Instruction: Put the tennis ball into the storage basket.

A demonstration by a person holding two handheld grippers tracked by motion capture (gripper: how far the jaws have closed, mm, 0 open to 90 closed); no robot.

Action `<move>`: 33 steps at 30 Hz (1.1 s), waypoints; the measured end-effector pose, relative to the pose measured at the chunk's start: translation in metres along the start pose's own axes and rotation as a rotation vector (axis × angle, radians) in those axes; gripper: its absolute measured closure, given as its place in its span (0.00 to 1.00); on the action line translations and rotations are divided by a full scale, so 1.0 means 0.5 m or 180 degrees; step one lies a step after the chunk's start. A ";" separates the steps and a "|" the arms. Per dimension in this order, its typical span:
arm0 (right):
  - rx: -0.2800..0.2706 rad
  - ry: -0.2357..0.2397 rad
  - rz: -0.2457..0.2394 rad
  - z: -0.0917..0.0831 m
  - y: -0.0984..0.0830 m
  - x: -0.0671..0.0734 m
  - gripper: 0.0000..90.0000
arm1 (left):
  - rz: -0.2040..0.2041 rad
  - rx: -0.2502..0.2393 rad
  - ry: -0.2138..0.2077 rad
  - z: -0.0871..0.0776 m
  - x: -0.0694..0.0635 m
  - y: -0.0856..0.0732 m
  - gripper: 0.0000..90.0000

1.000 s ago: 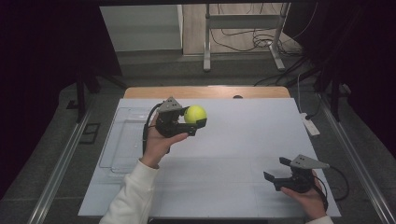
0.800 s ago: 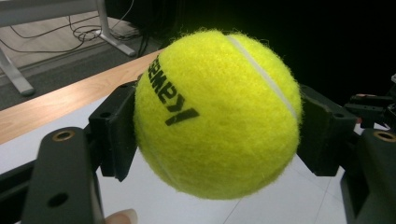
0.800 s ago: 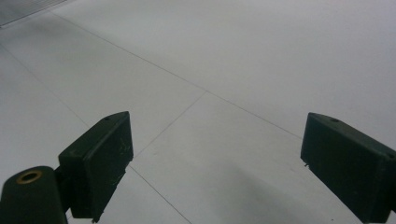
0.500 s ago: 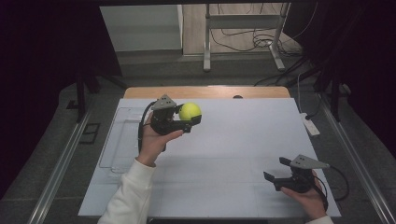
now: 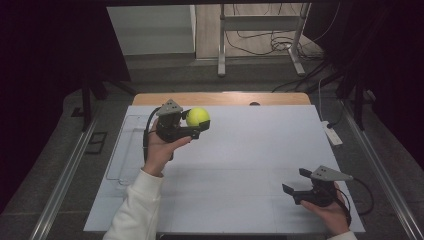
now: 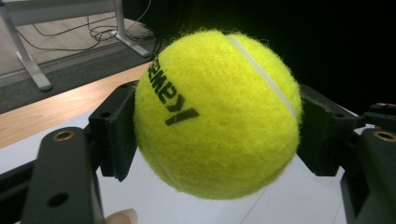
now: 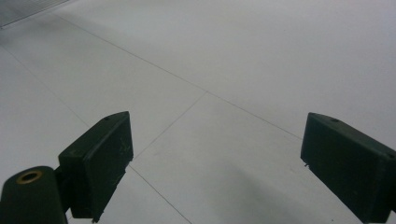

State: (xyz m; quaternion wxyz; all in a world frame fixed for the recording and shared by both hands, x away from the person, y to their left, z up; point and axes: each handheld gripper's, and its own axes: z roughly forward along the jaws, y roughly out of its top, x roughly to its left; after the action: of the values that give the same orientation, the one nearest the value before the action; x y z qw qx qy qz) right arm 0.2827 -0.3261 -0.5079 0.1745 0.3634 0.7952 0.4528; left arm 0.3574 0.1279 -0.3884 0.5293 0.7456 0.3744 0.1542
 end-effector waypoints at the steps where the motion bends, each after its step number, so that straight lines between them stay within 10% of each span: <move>1: -0.0001 0.0001 -0.0002 0.000 0.000 0.000 0.11 | -0.0009 0.0000 0.0007 -0.001 0.002 0.000 0.30; 33: 0.0004 0.0001 0.0002 0.000 0.000 0.000 0.11 | -0.0144 -0.0084 0.0247 -0.033 0.050 -0.003 0.30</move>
State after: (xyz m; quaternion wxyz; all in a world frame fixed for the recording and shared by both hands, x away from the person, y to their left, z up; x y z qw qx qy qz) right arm 0.2827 -0.3259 -0.5081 0.1740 0.3637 0.7954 0.4525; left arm 0.3634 0.1573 -0.3875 0.5275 0.7233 0.4093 0.1759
